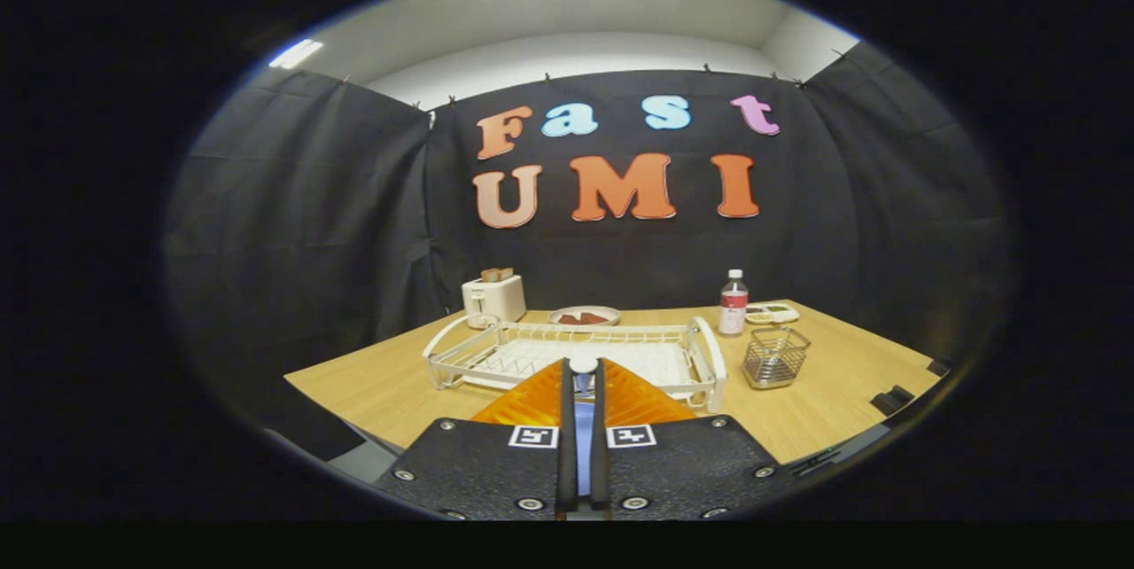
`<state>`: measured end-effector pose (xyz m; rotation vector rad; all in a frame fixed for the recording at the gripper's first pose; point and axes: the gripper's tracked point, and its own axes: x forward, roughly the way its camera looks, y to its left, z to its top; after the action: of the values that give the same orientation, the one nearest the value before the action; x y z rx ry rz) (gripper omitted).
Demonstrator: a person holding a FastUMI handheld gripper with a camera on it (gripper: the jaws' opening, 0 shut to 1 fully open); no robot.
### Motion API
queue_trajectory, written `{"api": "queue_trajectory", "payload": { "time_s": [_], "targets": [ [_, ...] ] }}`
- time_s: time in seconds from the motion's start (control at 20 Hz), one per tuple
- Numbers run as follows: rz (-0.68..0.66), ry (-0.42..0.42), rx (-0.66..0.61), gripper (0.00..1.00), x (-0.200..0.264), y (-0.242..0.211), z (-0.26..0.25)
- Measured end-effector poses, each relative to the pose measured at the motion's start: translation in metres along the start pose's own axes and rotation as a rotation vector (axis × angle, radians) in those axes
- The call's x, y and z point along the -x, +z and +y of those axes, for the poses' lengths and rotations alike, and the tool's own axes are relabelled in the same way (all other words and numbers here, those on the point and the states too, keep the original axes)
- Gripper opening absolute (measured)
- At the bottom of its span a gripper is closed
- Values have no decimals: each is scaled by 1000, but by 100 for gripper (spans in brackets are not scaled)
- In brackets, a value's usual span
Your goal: Take the plate from the dish rack, then take the spoon from the basket and place it into the plate.
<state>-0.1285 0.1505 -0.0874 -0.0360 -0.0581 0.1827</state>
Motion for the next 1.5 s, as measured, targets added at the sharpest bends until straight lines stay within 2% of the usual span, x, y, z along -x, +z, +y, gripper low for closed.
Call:
{"api": "queue_trajectory", "payload": {
  "time_s": [0.3,0.65,0.85,1.0,1.05,1.1,1.15,1.25,1.3,1.35,1.5],
  "targets": [
    [63,30,-6,6,-18,-34,14],
    [111,34,-4,6,-27,-52,13],
    [154,49,-24,13,-31,-62,14],
    [187,43,-36,25,-36,-70,12],
    [193,41,-42,36,-38,-72,10],
    [196,35,-46,43,-39,-72,7],
    [197,27,-51,57,-42,-71,3],
    [200,19,-60,72,-46,-68,-3],
    [201,11,-64,75,-48,-67,-7],
    [199,1,-67,84,-50,-64,-13],
    [197,-24,-77,96,-55,-57,-29]
  ]
}}
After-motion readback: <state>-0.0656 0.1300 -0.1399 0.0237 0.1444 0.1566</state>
